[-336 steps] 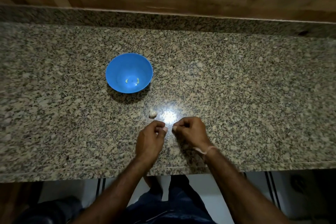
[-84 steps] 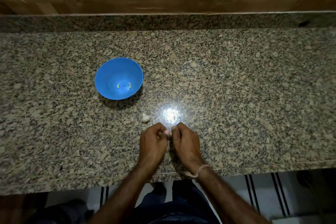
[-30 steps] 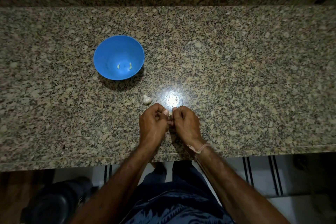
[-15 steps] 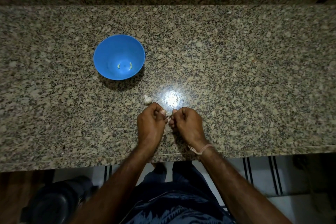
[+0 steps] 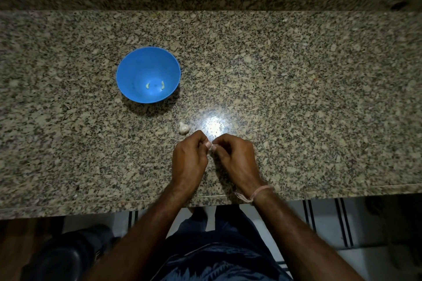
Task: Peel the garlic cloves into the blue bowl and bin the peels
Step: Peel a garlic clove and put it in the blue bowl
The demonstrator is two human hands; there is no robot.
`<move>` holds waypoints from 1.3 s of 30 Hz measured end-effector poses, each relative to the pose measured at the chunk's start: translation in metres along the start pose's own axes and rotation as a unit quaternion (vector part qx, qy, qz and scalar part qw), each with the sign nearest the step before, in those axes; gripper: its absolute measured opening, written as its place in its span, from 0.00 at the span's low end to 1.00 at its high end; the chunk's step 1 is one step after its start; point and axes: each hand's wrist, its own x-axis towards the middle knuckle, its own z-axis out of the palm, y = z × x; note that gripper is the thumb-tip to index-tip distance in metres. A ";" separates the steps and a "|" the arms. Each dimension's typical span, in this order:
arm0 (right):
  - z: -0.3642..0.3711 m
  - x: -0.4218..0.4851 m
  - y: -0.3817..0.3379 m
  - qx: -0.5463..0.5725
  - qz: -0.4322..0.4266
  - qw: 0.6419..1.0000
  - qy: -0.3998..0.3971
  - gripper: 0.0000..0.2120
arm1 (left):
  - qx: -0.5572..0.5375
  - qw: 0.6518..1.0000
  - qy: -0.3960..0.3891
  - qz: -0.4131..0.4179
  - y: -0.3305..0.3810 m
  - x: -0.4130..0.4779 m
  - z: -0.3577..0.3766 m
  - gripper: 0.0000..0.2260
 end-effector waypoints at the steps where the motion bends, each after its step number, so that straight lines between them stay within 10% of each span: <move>1: 0.000 0.000 0.000 0.012 -0.001 1.000 -0.003 0.06 | 0.000 1.000 0.001 0.005 0.001 0.000 -0.001 0.09; 18: 0.003 -0.002 0.003 0.098 0.044 0.994 0.030 0.04 | -0.120 0.986 0.003 -0.115 0.011 -0.003 -0.008 0.04; 29: 0.000 0.000 0.009 0.119 0.085 0.988 0.047 0.04 | -0.439 0.829 -0.035 -0.344 0.000 0.005 0.003 0.08; 39: 0.001 0.000 0.013 0.004 -0.012 0.999 0.039 0.09 | -0.246 0.940 0.020 -0.235 -0.001 0.005 0.007 0.03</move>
